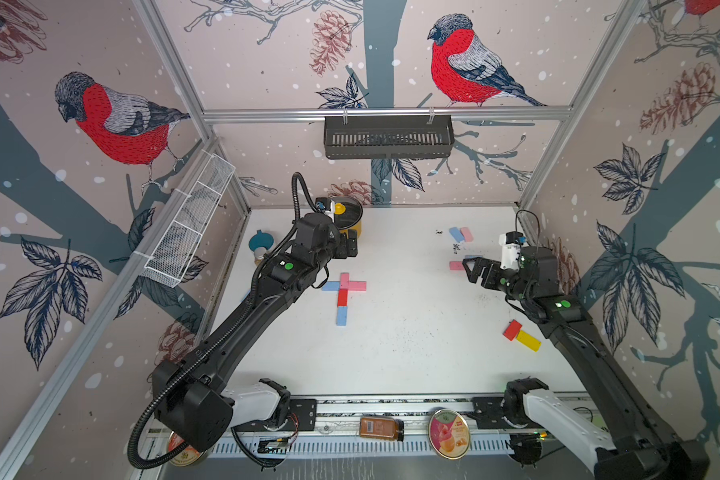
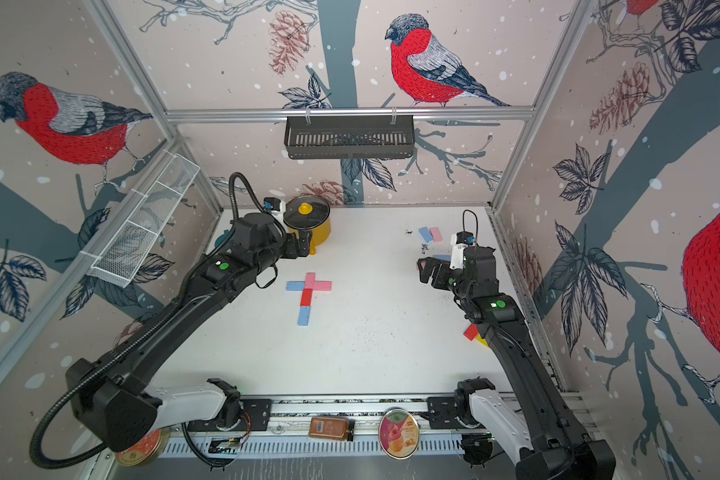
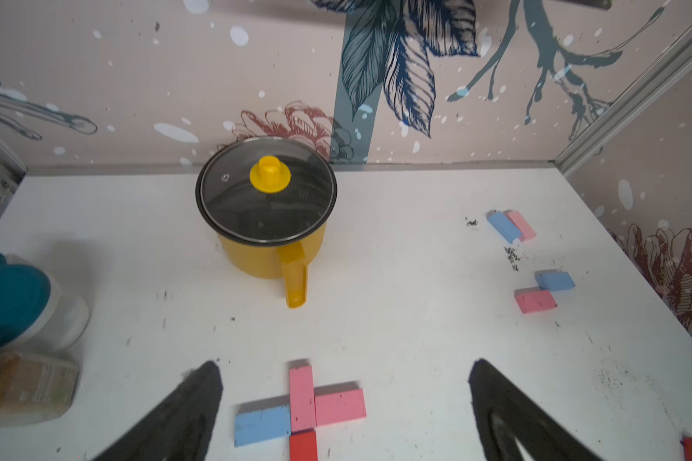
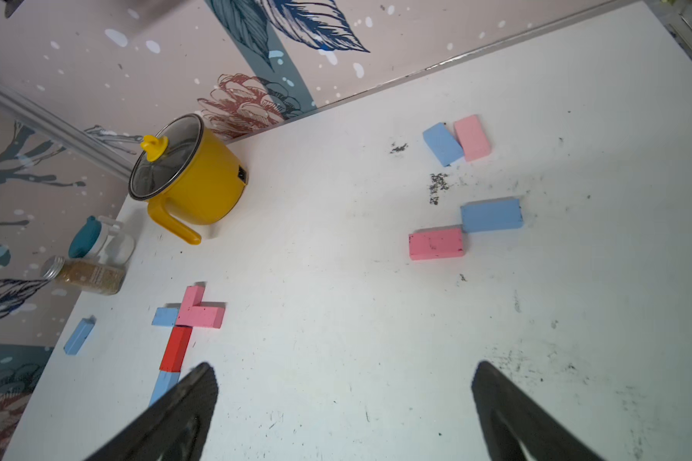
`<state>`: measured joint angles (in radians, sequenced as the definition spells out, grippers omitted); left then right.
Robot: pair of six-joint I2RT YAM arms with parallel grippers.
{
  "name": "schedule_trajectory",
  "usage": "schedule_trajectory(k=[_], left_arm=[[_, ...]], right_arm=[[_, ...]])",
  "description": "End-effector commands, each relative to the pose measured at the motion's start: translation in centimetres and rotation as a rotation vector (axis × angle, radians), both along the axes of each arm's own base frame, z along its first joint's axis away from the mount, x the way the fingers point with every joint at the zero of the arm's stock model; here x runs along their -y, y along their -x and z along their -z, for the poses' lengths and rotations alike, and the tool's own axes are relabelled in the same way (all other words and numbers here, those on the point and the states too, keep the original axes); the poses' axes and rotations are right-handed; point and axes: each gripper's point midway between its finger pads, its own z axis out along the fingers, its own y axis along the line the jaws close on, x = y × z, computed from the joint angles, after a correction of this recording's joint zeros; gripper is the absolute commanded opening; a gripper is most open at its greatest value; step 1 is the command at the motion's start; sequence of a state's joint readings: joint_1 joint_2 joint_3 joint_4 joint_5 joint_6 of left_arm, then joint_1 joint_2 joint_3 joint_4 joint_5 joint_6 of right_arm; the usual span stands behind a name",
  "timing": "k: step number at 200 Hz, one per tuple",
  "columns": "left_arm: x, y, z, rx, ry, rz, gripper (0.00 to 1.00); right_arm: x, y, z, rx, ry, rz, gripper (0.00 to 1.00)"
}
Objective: Assemble the letter t with building blocks
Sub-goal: Adjust the building block at the center of the board.
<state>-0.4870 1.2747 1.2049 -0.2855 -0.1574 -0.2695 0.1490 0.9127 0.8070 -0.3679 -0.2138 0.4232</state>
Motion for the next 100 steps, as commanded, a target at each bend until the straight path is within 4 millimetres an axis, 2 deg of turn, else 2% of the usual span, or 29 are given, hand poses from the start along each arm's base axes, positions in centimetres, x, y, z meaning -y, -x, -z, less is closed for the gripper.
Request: schedule_trajectory(k=[1, 19, 52, 76, 94, 96, 100], left_arm=[[0.5, -1.3, -3.0, 0.15, -0.005, 0.024, 0.96], [-0.1, -1.2, -1.9, 0.143, -0.05, 0.011, 0.96], [-2.5, -0.5, 0.0, 0.142, -0.11, -0.069, 0.97], [-4.2, 0.1, -0.4, 0.178, -0.09, -0.144, 0.97], [-5.2, 0.5, -1.8, 0.222, -0.075, -0.187, 0.97], [-5.3, 0.5, -1.1, 0.211, -0.083, -0.188, 0.97], [-5.4, 0.6, -1.0, 0.211, -0.085, -0.193, 0.97]], right_arm=[[-0.4, 0.5, 1.3, -0.03, -0.059, 0.004, 1.0], [-3.3, 1.0, 2.9, -0.045, -0.127, -0.101, 0.92], [-12.0, 2.4, 5.4, -0.091, -0.156, -0.331, 0.69], [-17.1, 2.9, 7.2, -0.169, -0.209, -0.431, 0.48], [-21.1, 3.4, 8.7, -0.215, -0.241, -0.5, 0.36], [-21.7, 3.5, 8.8, -0.22, -0.245, -0.51, 0.34], [-22.5, 3.6, 9.0, -0.229, -0.253, -0.521, 0.32]])
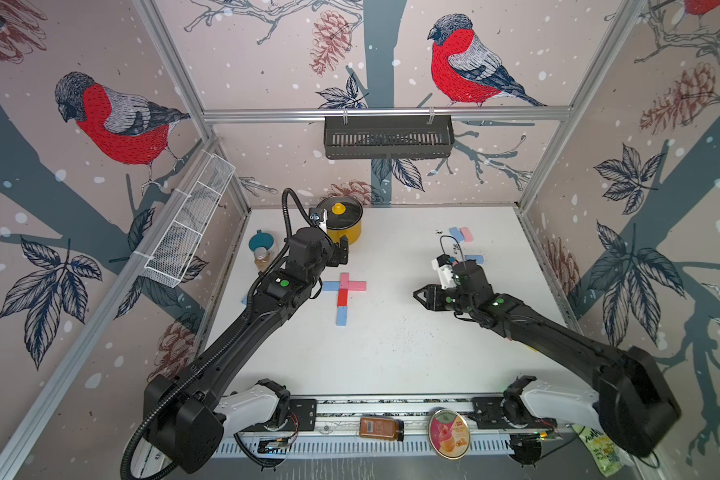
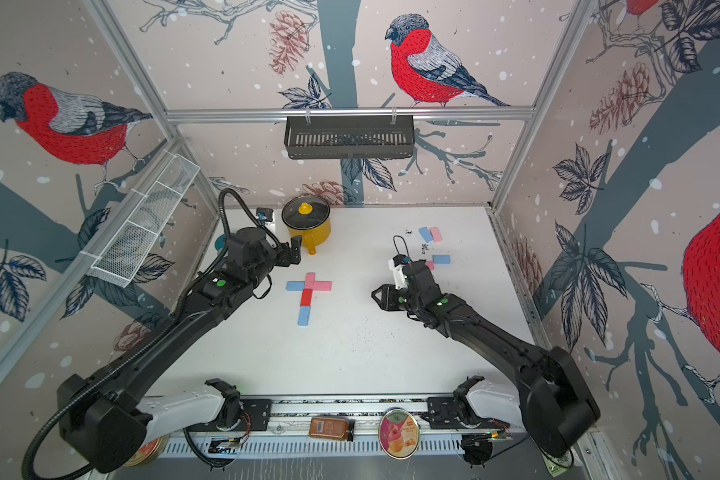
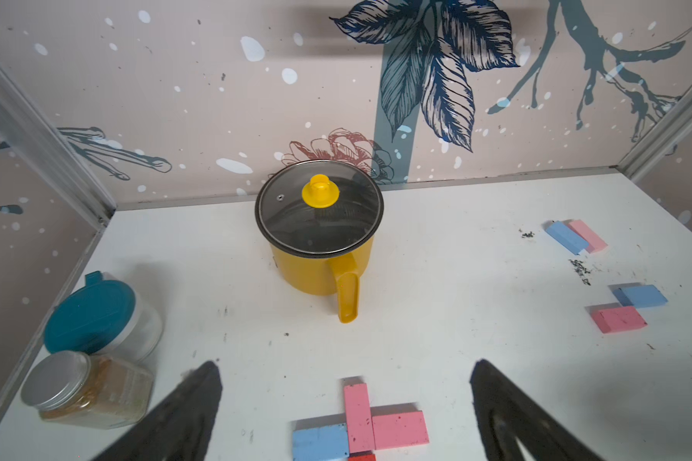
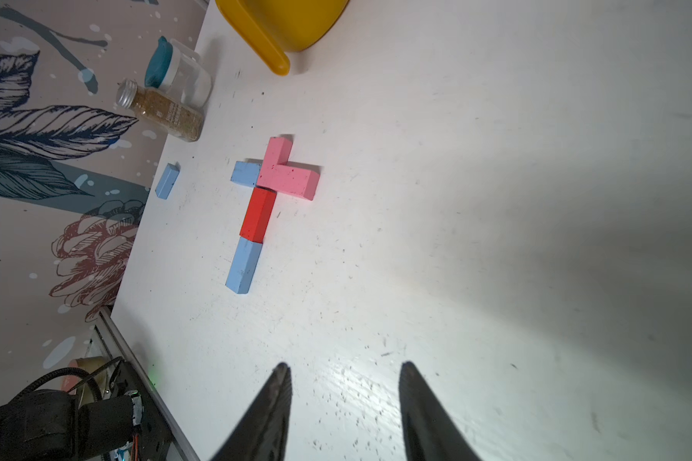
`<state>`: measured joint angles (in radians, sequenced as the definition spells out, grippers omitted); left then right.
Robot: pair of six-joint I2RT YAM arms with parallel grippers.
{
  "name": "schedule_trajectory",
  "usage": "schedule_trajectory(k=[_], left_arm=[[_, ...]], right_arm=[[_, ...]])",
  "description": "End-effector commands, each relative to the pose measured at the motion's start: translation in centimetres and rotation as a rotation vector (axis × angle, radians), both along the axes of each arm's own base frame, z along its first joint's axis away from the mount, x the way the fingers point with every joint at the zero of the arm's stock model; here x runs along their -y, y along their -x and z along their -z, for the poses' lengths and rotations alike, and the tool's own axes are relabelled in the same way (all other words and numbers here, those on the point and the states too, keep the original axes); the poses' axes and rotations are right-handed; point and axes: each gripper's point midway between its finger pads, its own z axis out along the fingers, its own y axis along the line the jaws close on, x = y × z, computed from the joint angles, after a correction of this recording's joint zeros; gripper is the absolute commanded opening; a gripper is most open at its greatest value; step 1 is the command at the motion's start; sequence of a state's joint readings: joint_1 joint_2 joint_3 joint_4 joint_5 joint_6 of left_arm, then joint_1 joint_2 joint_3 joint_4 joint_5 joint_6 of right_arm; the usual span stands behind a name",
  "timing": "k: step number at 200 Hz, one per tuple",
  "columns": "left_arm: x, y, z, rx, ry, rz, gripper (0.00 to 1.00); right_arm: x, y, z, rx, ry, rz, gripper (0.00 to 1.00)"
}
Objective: Assemble the letter t with building blocks
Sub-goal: Adjust the building block at the center of the board.
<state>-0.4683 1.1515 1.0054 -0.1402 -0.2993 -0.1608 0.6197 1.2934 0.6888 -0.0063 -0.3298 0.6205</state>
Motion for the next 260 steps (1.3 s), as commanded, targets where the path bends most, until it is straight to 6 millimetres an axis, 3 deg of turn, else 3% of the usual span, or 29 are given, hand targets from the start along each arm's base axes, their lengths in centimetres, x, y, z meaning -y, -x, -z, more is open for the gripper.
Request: schedule_trajectory(k=[1, 44, 75, 120, 185, 260], left_arm=[[-1.4, -0.3, -2.3, 0.109, 0.03, -0.08, 0.97], [-2.4, 0.5, -2.9, 0.15, 0.031, -0.104, 0.97], [-2.6, 0.6, -3.1, 0.156, 0.031, -0.11, 0.97], [-2.8, 0.7, -3.0, 0.156, 0.028, -0.12, 0.97], [-2.8, 0.6, -2.9, 0.153, 0.024, -0.122, 0.97], [-2.9, 0.6, -2.9, 0.153, 0.021, -0.124, 0.97]], right_arm=[[-5.2, -0.3, -1.1, 0.004, -0.129, -0.058, 0.32], [-11.5, 1.1, 2.1, -0.107, -0.151, -0.138, 0.15], [-13.7, 1.7, 4.5, -0.168, -0.15, -0.153, 0.07], [-16.0, 2.1, 6.4, -0.204, -0.151, -0.176, 0.05], [-17.4, 2.2, 8.7, -0.245, -0.138, -0.174, 0.04], [-18.5, 2.0, 9.6, -0.259, -0.127, -0.176, 0.04]])
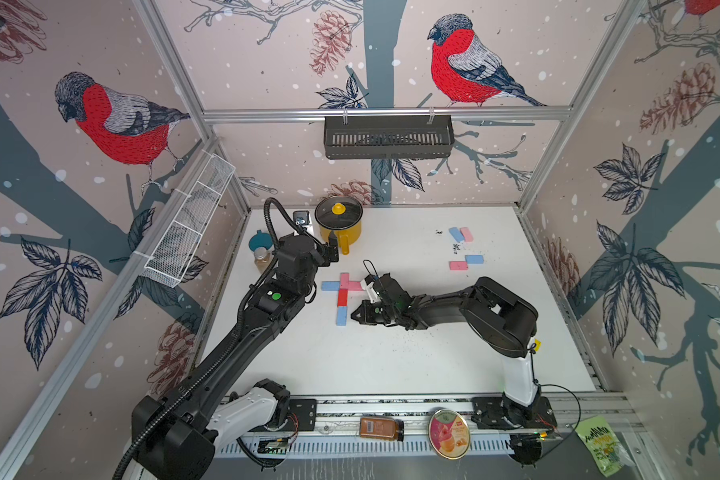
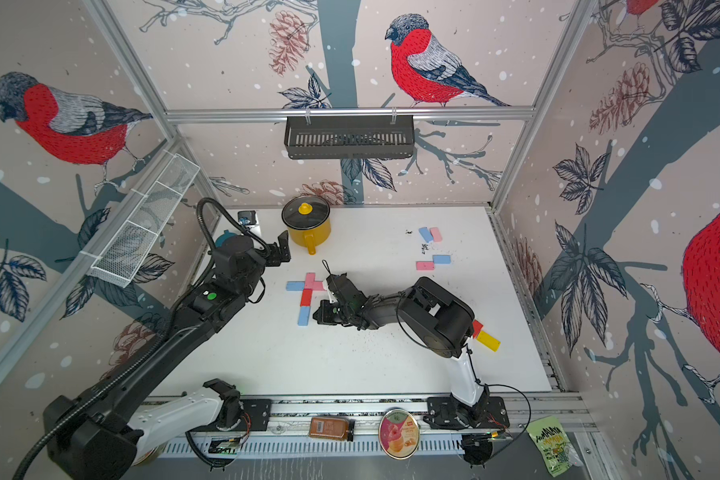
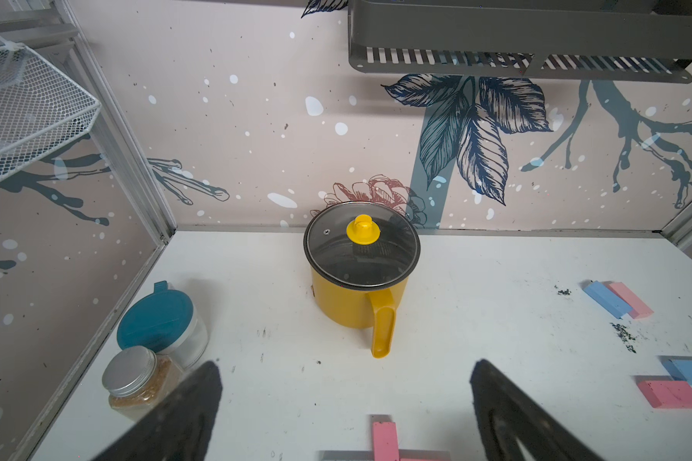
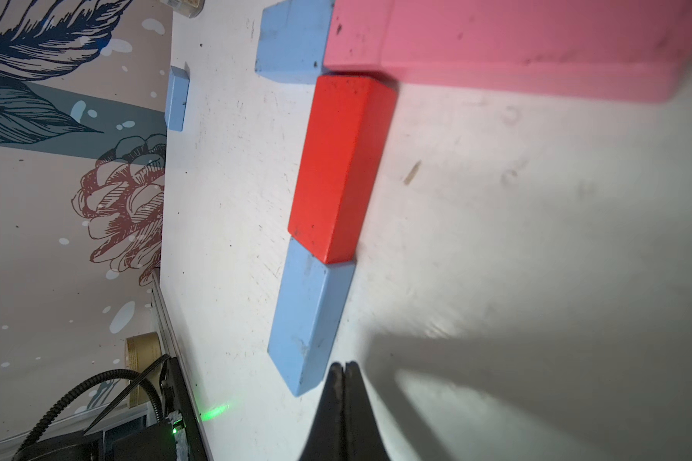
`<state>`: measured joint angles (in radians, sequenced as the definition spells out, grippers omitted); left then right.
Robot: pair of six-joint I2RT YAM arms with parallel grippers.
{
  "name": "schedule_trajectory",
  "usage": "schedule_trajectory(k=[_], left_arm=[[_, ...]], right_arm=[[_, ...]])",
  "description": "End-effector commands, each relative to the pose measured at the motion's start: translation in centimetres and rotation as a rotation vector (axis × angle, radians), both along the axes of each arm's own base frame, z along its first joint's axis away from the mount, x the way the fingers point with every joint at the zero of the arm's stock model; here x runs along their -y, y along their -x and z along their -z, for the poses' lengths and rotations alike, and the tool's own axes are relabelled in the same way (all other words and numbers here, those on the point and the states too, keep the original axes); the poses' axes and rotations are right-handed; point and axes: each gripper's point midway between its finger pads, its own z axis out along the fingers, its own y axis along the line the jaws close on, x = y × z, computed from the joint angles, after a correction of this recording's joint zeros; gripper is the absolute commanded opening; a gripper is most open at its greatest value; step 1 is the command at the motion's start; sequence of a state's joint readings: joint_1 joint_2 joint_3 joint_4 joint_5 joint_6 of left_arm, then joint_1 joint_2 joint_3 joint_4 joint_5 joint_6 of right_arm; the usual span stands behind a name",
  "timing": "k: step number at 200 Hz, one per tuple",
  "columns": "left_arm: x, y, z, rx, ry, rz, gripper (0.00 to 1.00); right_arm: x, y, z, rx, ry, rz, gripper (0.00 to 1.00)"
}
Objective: Assemble the letter t with building blocks
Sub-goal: Adjust the building block at the center of the board.
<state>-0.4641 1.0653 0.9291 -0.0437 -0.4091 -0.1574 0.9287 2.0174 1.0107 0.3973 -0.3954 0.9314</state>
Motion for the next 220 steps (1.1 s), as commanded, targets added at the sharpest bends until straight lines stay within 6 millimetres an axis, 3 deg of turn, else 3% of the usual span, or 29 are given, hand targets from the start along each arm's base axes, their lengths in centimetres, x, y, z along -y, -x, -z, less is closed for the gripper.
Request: schedule_trajectory(k=[1, 220], left_arm=[[-0.3, -0.2, -1.1, 0.041, 0.006, -0.016, 0.97], [-0.4, -0.3, -0.9, 0.032, -0.002, -0.022, 0.97]], right_arm=[[-0.6, -0.2, -0.1, 0.002, -0.012, -0.002, 0.04], [-1.0, -0.2, 1.2, -0.009, 0.009, -0.012, 0.04]])
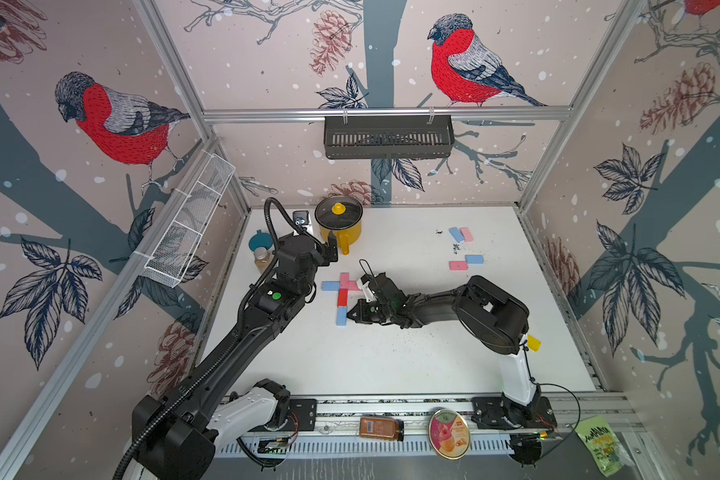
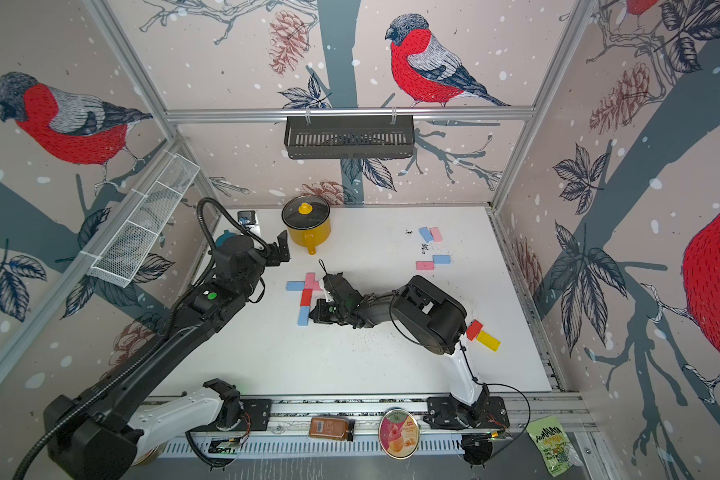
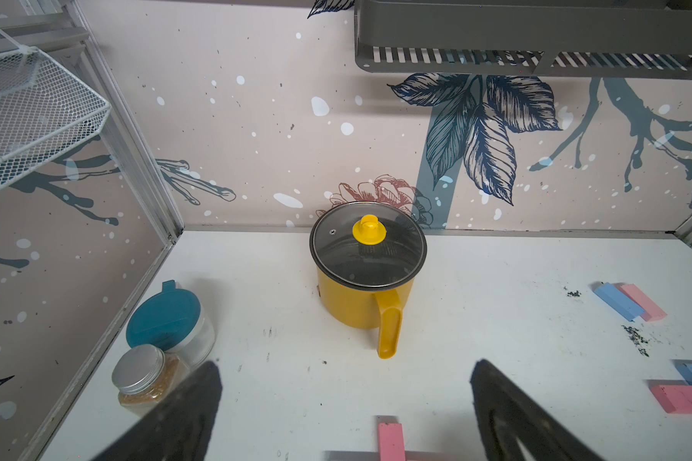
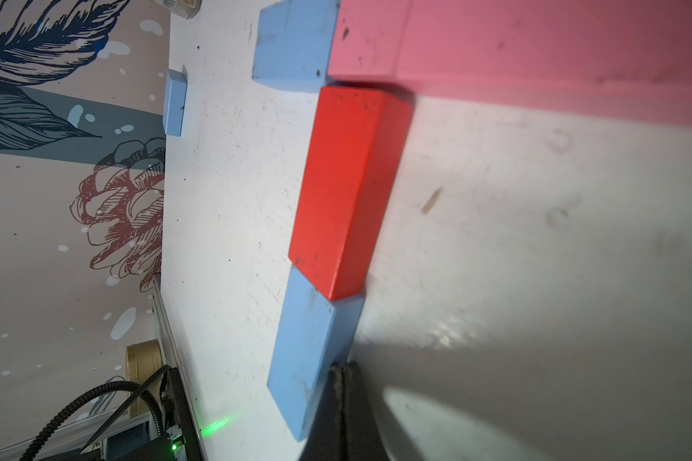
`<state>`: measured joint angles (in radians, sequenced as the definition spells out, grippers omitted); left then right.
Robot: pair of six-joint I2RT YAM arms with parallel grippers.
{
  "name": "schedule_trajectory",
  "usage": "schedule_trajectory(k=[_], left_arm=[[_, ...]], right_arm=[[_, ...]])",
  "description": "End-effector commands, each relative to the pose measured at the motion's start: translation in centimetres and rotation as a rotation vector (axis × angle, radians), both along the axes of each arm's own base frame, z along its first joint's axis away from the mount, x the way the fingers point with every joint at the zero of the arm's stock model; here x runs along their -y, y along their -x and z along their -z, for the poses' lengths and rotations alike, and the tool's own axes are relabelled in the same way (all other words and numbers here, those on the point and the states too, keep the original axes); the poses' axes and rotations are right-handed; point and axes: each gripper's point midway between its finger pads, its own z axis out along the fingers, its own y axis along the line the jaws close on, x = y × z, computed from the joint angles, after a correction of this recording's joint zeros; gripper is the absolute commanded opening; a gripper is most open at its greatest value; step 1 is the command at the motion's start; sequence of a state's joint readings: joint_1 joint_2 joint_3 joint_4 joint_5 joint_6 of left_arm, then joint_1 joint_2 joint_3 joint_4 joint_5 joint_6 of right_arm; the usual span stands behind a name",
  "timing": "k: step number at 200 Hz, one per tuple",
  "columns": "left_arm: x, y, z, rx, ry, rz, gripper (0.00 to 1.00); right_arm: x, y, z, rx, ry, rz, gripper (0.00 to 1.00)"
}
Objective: Assemble the letter t with building blocks
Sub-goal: Adjust the building block at the center of the board.
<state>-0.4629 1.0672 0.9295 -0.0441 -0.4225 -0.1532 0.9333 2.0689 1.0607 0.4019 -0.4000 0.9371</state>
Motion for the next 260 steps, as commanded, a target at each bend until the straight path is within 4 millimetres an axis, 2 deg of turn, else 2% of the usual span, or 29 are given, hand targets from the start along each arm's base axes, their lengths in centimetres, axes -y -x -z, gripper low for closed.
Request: schedule_trajectory(k=[1, 84, 136, 176, 208, 223, 241, 260], left_arm=[[-0.1, -0.2, -0.9, 0.032, 0.006, -0.008, 0.97], [-0.1, -0.2, -0.8, 0.028, 0.002, -0.01, 0.97], [-0.2, -0.2, -0.8, 0.026, 0.0, -0.012, 0.97], [-0.2, -0.2, -0.7, 0.022, 0.002, -0.016, 0.97], [-0.3, -0.2, -0.7, 0.024, -0.001, -0.018, 0.97], [-0.2, -0.1, -0.8, 0.032, -0.001, -0.012, 0.97], [0.1, 0.2, -1.3, 0.057, 0.01, 0.015, 0.97], [0.7, 0.8, -2.0, 0.097, 0.029, 0.066, 0.97]], right_arm=[[0.1, 0.2, 0.6, -0.003, 0.013, -0.007, 0.04], [0.1, 0.6, 0.9, -0.012, 0.01, -0.011, 0.04], [1.0, 1.0, 0.9, -0.027, 0.013, 0.011, 0.04], [1.8, 1.7, 0.1, -0.021, 0.008, 0.029, 0.04], [2.6, 2.1, -2.3, 0.069, 0.036, 0.024, 0.06], [3.5, 2.1, -4.0, 0.133, 0.056, 0.022, 0.09], [5.3, 2.1, -6.1, 0.216, 0.089, 0.035, 0.14], [8.1, 1.7, -8.7, 0.319, 0.145, 0.068, 0.23]])
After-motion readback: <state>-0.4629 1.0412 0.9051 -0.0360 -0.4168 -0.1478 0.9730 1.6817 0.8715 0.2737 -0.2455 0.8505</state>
